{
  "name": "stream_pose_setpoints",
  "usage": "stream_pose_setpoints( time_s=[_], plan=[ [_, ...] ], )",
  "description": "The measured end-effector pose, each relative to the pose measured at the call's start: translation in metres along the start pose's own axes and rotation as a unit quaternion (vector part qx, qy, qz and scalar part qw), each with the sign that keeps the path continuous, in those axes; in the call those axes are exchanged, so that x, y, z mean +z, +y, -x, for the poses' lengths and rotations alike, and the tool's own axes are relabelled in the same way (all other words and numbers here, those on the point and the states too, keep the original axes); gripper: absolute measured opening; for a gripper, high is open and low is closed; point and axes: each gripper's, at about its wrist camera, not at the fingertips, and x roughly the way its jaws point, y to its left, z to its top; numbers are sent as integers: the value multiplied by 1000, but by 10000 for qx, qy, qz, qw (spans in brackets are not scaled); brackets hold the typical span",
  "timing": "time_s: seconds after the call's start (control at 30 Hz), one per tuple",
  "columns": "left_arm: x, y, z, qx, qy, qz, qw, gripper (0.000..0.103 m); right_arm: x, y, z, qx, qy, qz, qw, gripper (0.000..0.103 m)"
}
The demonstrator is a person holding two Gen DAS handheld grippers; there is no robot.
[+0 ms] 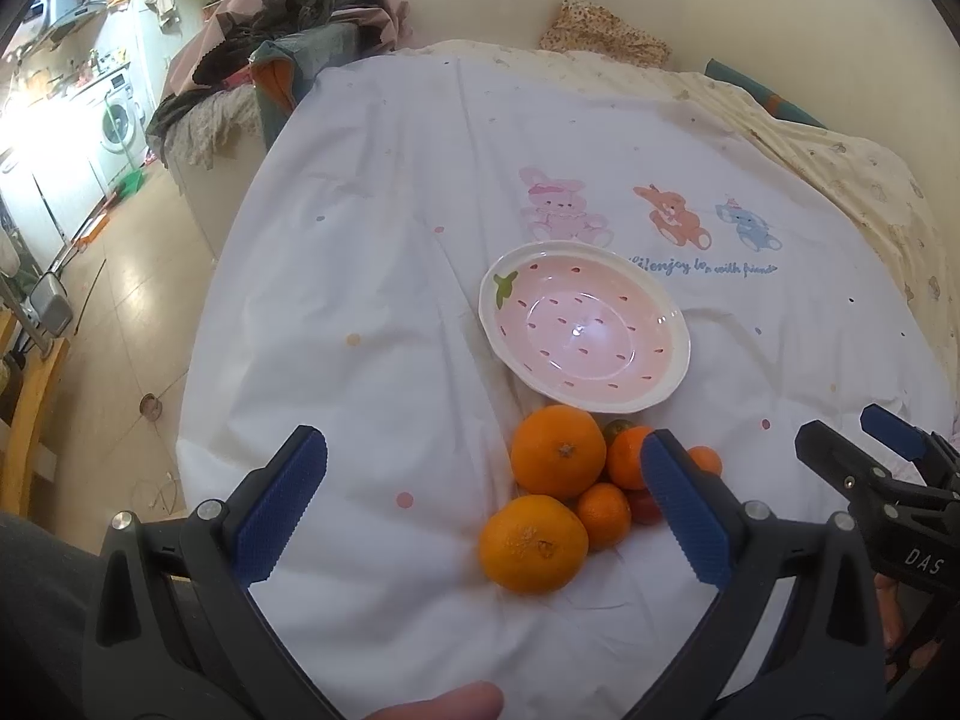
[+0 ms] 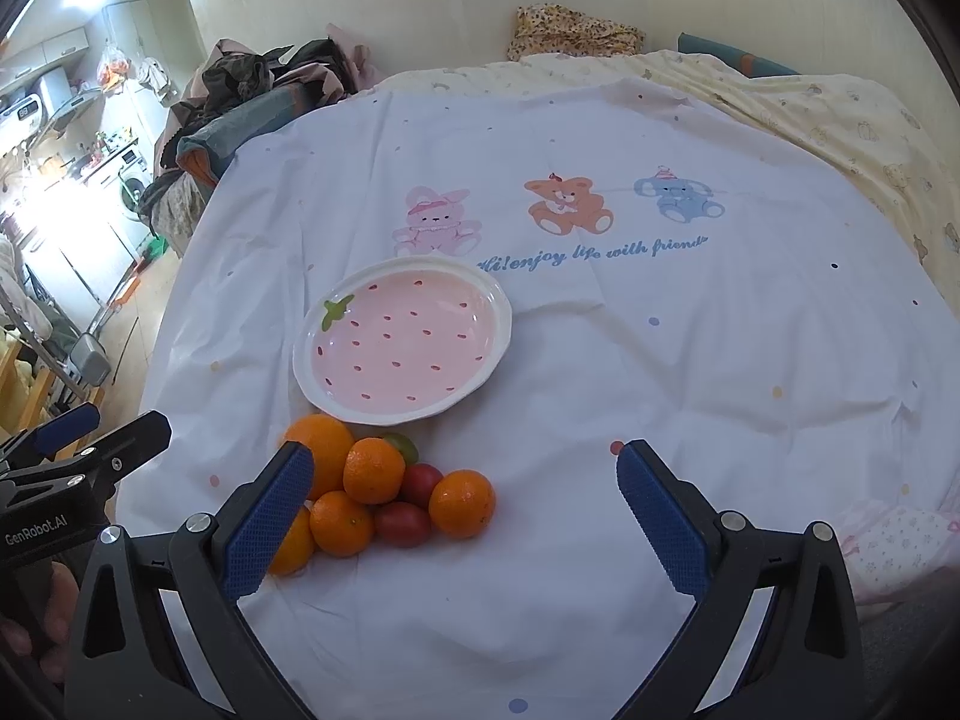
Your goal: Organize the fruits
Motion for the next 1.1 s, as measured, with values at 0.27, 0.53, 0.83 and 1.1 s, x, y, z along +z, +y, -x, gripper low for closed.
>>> stream_pose_setpoints(
  time_s=[0.27,0.53,0.83,1.1],
  plan=[
    [0,0,0,-2,2,-5,10000,103,0,0,0,-1,-14,-7,10000,103],
    [1,0,0,7,-11,-11,10000,103,0,0,1,3,-43,-3,10000,103],
    [3,1,0,11,-21,-13,10000,103,0,0,1,7,-48,-9,10000,103],
    [2,1,1,9,-21,-10,10000,103,1,0,2,3,-54,5,10000,103]
  ],
)
